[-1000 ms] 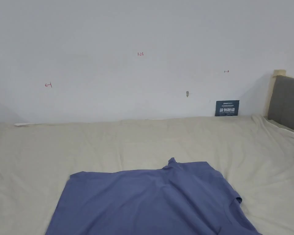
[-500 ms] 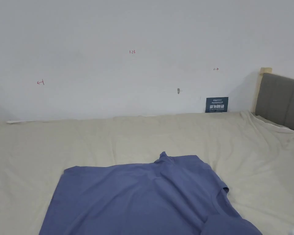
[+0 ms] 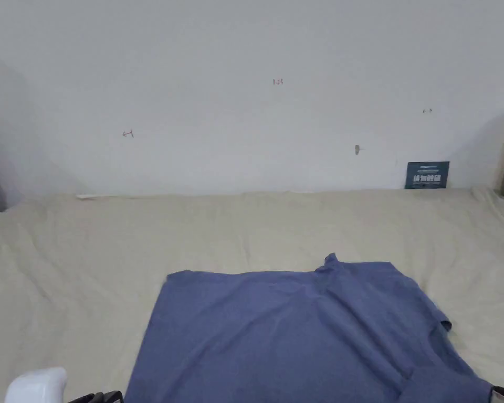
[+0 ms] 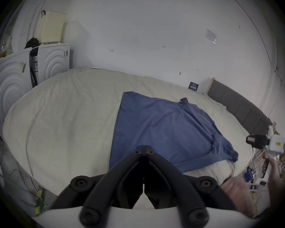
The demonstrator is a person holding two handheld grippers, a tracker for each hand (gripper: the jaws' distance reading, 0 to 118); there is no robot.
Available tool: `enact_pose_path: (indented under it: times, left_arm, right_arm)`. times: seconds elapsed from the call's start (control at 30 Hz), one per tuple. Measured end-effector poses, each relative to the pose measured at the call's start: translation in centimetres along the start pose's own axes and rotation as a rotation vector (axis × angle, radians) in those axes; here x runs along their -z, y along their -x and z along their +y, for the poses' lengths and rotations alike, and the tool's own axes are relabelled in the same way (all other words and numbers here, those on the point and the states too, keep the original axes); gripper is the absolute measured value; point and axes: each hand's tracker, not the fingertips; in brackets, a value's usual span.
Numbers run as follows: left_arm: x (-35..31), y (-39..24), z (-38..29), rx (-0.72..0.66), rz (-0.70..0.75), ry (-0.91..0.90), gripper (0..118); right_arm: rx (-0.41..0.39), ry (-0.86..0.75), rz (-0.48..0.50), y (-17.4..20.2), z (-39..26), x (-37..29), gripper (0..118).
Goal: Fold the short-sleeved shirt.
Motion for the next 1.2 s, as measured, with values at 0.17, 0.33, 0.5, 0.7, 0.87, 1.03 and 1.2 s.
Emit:
enact_pose_path:
  times: [0.17, 0.33, 0.5, 0.7, 0.87, 1.03, 1.2]
  left_arm:
    - [3.3, 2.1, -0.5, 0.117, 0.138, 0.158, 0]
    - [7.2, 5.6, -1.3, 0.029, 0.103, 0.263, 13]
    - [9.3, 6.6, -2.4, 0.012, 0.097, 0.349, 116]
    - [11.6, 6.1, -3.8, 0.055, 0.144, 0.426, 85]
    - [9.8, 4.6, -3.8, 0.131, 0.162, 0.373, 22]
    - [8.5, 2.6, -3.1, 0.163, 0.15, 0.339, 8]
    - [8.0, 2.3, -2.0, 0.105, 0.133, 0.318, 8]
  right_arm:
    - [-0.005, 0.035, 0.014, 0.7, 0.0, 0.7, 0]
    - [-0.016, 0.082, 0.021, 1.0, -1.1, 1.7, 0]
    - [-0.018, 0.117, 0.022, 1.4, -1.2, 2.6, 0]
    - [-0.006, 0.142, 0.021, 1.5, -1.2, 3.5, 0]
    - [-0.014, 0.148, 0.014, 0.7, -1.5, 3.9, 0]
    - [-0.014, 0.135, -0.029, -1.5, -1.3, 3.7, 0]
    - [-0.043, 0.118, -0.113, -5.2, -1.0, 3.7, 37]
